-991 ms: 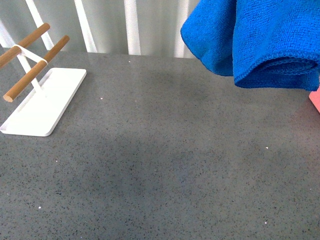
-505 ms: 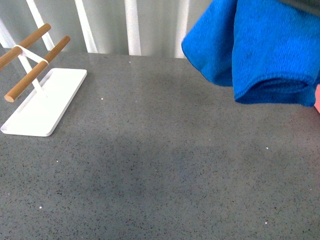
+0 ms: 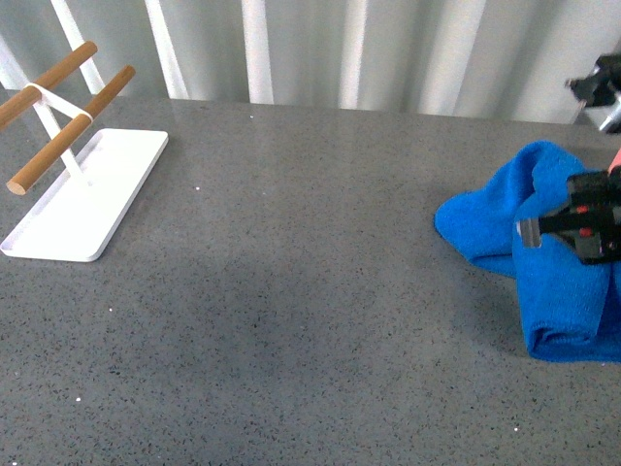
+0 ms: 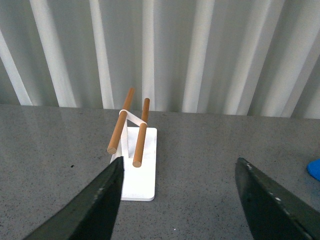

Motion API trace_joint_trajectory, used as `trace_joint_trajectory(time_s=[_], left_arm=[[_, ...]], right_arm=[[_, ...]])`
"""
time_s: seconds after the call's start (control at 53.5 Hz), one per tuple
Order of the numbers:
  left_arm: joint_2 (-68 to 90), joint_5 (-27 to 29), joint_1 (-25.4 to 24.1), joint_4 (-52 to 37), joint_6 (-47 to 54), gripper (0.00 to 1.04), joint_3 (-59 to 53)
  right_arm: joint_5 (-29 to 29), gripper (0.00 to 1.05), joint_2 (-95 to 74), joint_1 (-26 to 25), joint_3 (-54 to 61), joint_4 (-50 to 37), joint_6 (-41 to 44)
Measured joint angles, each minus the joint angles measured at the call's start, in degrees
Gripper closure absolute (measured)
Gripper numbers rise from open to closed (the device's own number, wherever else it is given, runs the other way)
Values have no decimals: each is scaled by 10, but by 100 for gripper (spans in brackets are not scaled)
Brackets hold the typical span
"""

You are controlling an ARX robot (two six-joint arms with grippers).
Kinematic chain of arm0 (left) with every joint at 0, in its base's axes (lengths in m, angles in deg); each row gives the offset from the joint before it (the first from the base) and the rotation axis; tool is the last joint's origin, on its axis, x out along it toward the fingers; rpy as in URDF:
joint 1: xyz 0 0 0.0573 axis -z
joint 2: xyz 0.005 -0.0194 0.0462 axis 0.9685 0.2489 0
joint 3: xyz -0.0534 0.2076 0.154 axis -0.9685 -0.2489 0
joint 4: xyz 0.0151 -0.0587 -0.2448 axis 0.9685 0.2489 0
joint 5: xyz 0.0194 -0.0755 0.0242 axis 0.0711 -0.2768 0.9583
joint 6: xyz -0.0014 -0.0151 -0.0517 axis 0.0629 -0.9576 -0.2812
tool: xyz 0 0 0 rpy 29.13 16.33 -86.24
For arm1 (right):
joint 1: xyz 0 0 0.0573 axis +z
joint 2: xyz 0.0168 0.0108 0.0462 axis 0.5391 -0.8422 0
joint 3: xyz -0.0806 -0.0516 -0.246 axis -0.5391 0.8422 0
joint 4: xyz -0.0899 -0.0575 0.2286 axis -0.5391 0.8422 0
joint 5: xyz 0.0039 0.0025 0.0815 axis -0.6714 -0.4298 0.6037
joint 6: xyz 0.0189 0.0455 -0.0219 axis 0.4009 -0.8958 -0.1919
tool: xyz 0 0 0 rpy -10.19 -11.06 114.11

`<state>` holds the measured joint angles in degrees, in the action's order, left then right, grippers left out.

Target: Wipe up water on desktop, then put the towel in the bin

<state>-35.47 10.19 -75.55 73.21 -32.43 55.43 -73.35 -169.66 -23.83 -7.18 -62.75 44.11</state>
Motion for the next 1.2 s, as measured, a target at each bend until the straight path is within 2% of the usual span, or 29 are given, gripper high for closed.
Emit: trace_joint_trajectory(time_s=[0.075,0.131,0.374,0.561,0.673,0.86,1.028,1.197], left_arm=[[0,0,0,0,0,10,0],[0,0,0,0,1,5,0],[0,0,0,0,0,7,0],[0,0,0,0,0,7,0],[0,0,0,0,0,7,0],[0,0,0,0,0,7,0],[0,0,0,0,0,7,0],[0,0,0,0,0,7,0]], right_arm=[[-10,101,-41,-3,-8,-6,6],[-12,101,-66,-4,-13,-16,9],[2,101,-145,-21,-24,-42,12],[23,101,-147,-53,-16,-53,26],[27,101,-147,-92,-14,-55,45],[11,101,-167,-115,-43,-56,67],[-16,101,-198,-112,-101,-43,76],[-68,101,-247,-94,-186,-26,82]])
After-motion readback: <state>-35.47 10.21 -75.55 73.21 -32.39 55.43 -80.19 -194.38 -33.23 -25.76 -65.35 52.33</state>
